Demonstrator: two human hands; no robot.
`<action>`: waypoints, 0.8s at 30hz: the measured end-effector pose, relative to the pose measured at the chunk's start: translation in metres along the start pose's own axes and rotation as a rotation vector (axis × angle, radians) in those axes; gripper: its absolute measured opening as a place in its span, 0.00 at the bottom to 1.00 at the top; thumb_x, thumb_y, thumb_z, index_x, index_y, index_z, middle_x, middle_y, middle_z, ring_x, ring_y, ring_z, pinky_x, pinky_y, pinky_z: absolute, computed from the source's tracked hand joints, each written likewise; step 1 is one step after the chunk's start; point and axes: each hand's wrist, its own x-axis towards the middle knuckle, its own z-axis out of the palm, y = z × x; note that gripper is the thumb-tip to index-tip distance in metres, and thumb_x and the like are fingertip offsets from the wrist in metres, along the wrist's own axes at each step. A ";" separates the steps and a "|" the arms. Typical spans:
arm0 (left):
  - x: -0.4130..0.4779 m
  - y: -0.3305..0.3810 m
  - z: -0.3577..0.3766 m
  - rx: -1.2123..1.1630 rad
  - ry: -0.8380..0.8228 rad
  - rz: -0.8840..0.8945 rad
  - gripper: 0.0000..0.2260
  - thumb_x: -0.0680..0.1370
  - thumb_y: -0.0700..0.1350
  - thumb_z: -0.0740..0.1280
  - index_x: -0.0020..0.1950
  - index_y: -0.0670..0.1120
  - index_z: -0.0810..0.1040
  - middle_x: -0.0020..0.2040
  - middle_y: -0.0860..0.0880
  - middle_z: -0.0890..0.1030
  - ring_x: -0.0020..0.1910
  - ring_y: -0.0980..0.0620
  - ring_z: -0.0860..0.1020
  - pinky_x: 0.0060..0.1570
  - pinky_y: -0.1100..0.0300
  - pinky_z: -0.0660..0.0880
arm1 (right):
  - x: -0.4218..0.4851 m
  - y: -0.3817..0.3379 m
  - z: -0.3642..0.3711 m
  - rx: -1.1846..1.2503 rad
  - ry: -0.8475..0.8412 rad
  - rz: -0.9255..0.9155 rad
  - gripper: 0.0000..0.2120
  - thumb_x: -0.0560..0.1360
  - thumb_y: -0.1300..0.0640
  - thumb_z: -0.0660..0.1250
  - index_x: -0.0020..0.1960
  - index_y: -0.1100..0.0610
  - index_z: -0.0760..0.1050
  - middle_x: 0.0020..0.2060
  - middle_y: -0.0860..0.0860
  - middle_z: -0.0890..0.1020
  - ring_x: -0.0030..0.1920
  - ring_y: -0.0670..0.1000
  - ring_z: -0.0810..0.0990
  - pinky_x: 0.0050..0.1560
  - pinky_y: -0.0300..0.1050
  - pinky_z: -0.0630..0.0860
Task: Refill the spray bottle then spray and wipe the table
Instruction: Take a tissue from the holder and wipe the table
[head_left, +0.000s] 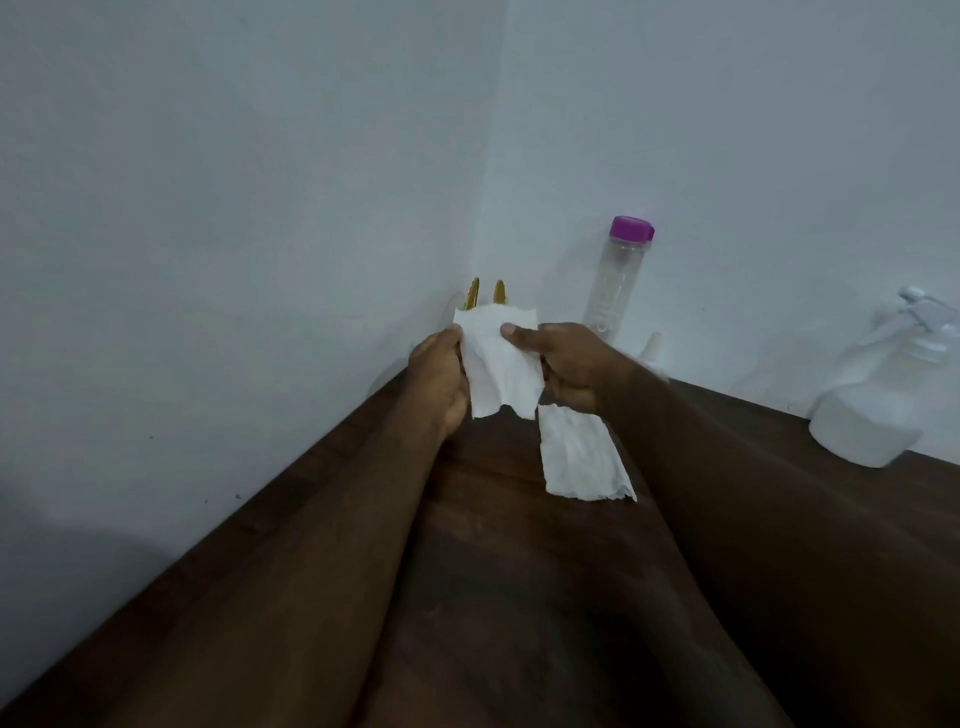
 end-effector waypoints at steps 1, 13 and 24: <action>0.002 -0.001 -0.003 0.073 0.041 0.007 0.09 0.82 0.44 0.60 0.53 0.44 0.79 0.52 0.43 0.83 0.45 0.47 0.83 0.35 0.58 0.80 | 0.003 0.002 0.003 0.017 0.041 -0.048 0.16 0.76 0.58 0.71 0.60 0.66 0.76 0.55 0.61 0.83 0.50 0.57 0.85 0.44 0.52 0.82; 0.016 -0.014 -0.015 0.150 -0.010 0.053 0.04 0.84 0.44 0.58 0.54 0.48 0.72 0.48 0.40 0.84 0.43 0.46 0.85 0.40 0.56 0.81 | 0.058 -0.075 0.031 -0.335 0.366 -0.401 0.10 0.76 0.64 0.68 0.39 0.61 0.69 0.46 0.63 0.78 0.48 0.61 0.84 0.37 0.52 0.83; 0.023 -0.021 -0.013 0.224 -0.027 0.114 0.05 0.83 0.44 0.60 0.58 0.49 0.71 0.49 0.41 0.83 0.42 0.47 0.85 0.39 0.57 0.82 | 0.112 -0.073 0.031 -0.535 0.463 -0.355 0.10 0.74 0.66 0.69 0.36 0.65 0.71 0.44 0.62 0.79 0.51 0.63 0.83 0.53 0.63 0.80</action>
